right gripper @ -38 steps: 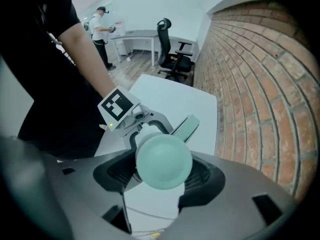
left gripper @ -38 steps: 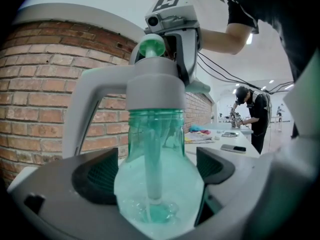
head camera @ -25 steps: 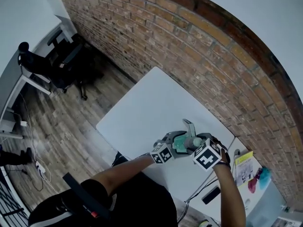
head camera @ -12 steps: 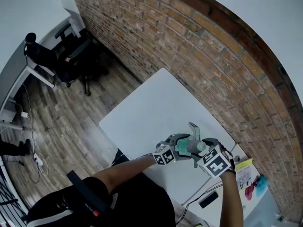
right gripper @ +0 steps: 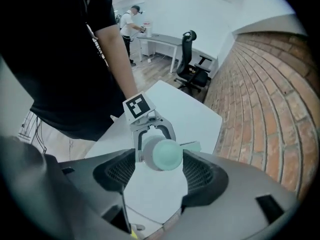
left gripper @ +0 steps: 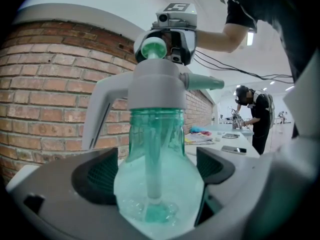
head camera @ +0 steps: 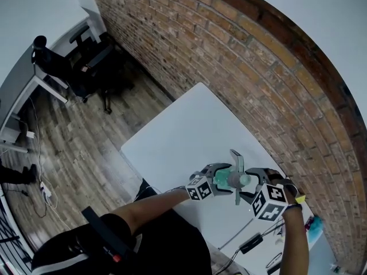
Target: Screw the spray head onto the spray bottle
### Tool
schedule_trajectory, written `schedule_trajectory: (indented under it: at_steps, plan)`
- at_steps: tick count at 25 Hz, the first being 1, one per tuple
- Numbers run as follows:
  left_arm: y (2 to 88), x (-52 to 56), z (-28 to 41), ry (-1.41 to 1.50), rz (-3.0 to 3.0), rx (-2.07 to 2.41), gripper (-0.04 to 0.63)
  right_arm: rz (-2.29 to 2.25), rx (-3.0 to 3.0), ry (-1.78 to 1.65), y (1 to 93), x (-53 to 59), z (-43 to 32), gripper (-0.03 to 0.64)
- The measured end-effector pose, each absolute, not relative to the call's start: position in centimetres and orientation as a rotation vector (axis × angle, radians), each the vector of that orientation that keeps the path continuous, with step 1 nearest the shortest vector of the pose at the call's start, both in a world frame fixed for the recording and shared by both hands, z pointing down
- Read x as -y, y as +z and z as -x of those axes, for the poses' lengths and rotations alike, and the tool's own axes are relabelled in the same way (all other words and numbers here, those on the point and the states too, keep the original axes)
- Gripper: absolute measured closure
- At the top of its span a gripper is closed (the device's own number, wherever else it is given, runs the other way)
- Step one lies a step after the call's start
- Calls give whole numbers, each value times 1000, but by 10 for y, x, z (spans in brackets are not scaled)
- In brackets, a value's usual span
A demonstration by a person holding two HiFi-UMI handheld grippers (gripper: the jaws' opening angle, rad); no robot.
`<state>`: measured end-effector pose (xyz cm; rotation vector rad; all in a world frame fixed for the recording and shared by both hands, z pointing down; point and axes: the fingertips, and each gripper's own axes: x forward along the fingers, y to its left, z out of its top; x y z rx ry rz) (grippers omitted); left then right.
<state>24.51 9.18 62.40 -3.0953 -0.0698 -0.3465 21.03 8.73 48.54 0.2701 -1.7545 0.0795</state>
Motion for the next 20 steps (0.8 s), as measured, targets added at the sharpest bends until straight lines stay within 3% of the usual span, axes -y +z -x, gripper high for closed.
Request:
schedule_trajectory:
  at_steps: [12,20]
  plan:
    - [623,-92,-246,-340,3097,69,109,78,1559,-357,503,-85,-211,337]
    - [624,-93,-244,-341,3102,70,109,201,1476,-447,514,-86,-208,337]
